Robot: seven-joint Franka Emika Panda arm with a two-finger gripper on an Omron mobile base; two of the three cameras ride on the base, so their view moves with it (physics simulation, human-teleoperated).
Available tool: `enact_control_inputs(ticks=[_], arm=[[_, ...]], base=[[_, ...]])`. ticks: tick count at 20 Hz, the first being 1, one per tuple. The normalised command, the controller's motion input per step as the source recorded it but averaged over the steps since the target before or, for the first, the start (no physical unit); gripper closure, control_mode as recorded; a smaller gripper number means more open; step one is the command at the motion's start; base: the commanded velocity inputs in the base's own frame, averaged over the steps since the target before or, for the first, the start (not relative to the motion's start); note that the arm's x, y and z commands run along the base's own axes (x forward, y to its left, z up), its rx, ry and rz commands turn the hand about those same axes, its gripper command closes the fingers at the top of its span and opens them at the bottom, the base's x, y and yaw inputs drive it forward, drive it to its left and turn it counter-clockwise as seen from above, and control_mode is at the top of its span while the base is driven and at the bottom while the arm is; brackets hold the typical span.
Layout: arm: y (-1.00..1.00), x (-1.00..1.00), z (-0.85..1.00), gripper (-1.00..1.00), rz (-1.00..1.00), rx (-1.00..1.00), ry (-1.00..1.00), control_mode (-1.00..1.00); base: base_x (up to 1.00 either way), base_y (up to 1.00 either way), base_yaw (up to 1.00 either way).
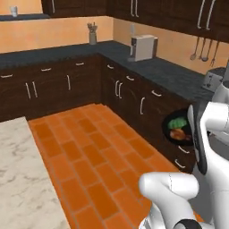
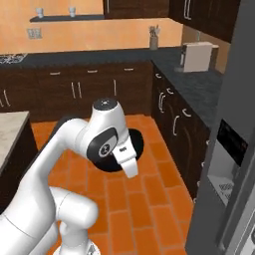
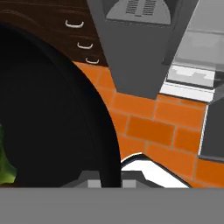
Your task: Pick the chicken drumstick and broccoli from their plates and place them in the bowl. Then put the bowl in the fridge.
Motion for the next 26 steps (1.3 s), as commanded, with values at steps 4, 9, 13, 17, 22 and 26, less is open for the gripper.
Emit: enact_control_inputs(ticks=[4,9,13,17,22,26], arm=[[0.0,0.0,0.0,1.0,0.0,0.0,0.0,1.0],[0.0,0.0,0.0,1.0,0.0,0.0,0.0,1.0],[0.0,0.0,0.0,1.0,0.0,0.0,0.0,1.0],[0.0,0.0,0.0,1.0,0.0,0.0,0.0,1.0],[0.0,0.0,0.0,1.0,0.0,0.0,0.0,1.0],[0.0,0.0,0.0,1.0,0.0,0.0,0.0,1.0]], base=[[0.14,0.21,-0.89],[0.0,0.22,-0.96],[0.39,0.68,-0.71],[0.56,1.0,-0.46],[0.77,1.0,-0.33],[1.0,-0.11,0.43]])
